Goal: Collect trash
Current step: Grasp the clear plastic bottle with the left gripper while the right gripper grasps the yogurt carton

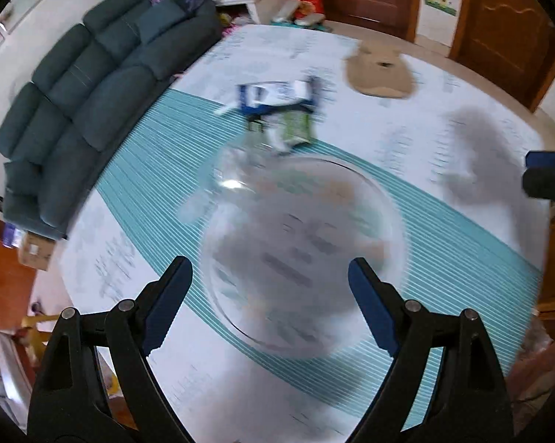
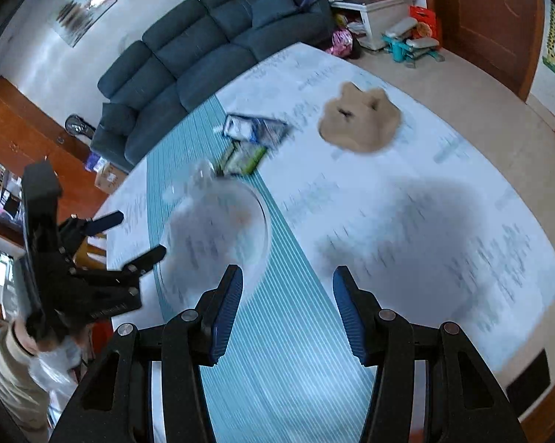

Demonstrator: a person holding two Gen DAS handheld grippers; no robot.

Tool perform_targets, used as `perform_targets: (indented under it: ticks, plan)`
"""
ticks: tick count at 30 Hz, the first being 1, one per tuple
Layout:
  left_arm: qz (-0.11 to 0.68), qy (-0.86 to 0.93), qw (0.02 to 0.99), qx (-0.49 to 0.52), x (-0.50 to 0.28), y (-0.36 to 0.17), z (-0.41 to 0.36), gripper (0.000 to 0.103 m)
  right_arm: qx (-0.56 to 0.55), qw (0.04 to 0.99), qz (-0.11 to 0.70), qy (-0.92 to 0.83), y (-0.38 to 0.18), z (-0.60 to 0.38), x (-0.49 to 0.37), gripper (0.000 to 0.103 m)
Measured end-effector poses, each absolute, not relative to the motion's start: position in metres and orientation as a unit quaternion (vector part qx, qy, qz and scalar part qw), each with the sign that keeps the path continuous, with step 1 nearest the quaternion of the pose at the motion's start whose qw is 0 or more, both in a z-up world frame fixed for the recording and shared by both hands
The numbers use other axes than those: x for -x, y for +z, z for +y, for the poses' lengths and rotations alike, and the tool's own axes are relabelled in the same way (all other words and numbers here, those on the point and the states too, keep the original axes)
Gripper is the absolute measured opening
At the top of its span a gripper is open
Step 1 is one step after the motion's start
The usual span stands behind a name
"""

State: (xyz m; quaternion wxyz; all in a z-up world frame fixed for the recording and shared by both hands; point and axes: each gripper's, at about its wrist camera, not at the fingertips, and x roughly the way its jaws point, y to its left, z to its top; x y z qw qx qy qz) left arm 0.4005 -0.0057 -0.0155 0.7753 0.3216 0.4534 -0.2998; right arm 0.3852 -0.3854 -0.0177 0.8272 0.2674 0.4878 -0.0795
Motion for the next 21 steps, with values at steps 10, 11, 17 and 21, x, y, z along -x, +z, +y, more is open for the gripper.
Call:
perform_targets:
  ticks: [10,11,17,21]
  plan:
    - [0.424,-0.278,0.775,-0.376,-0.462,-0.064,-0.024,0.084,-0.256,0.833,0.484,-0.084,-0.045,-0.393,-0.468,0.052]
    - [0.421,-0.279,0.773,-0.384,-0.465,-0.069,-0.027,0.084,-0.255,0.832,0.484,-0.086,-0.046,-0.394,-0.471,0.052]
    - [0.401,-0.278,0.774,-0.404,-0.482,-0.09,-0.041,0.084,-0.238,0.836,0.487,-0.081,-0.055,-0.397,-0.497,0.052]
    - [0.398,-0.288,0.774,-0.401,-0.493,-0.094,-0.05,0.084,-0.212,0.844,0.487,-0.072,-0.058,-0.397,-0.52,0.052]
